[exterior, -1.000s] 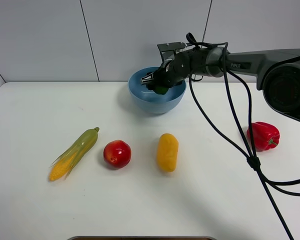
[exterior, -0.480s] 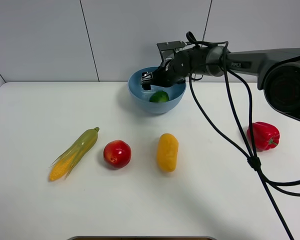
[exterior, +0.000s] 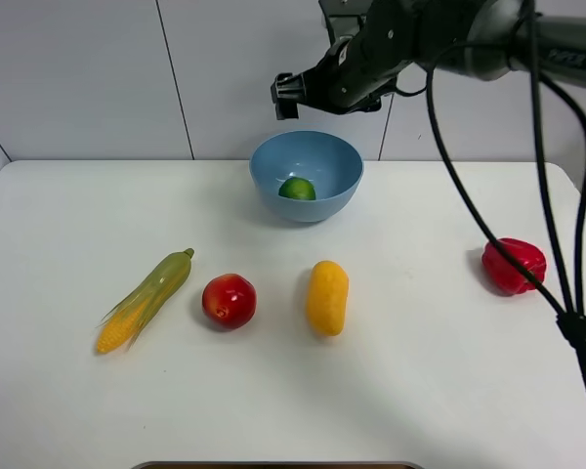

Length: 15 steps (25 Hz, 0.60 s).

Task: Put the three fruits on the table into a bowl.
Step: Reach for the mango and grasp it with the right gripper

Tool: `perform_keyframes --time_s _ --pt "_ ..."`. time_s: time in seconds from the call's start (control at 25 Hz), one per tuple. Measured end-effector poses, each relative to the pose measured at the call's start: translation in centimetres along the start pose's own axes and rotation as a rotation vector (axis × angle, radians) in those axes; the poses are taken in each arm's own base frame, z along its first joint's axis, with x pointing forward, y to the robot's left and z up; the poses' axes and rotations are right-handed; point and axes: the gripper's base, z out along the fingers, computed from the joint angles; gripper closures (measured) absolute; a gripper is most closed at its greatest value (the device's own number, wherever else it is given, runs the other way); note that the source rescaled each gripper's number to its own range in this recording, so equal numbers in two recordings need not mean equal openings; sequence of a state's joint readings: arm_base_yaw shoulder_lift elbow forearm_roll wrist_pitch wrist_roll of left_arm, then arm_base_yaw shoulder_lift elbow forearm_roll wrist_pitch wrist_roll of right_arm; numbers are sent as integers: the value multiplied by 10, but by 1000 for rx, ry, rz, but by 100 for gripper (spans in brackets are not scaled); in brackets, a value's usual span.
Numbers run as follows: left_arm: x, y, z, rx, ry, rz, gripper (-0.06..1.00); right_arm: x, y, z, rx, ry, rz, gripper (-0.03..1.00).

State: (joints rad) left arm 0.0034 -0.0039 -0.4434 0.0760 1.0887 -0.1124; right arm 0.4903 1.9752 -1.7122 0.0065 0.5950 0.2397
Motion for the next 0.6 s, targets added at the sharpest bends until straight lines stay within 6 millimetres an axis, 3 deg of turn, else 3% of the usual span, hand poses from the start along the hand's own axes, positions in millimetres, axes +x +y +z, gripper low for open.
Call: perform_keyframes --time_s 0.24,0.36,0.6 --pt "0 0 0 0 0 1 24 6 28 -60 -9 142 -4 -3" --pt "0 0 0 0 0 1 24 16 44 -80 -15 216 -8 -3" --pt "0 0 0 0 0 0 24 52 70 -90 -14 334 44 -3"
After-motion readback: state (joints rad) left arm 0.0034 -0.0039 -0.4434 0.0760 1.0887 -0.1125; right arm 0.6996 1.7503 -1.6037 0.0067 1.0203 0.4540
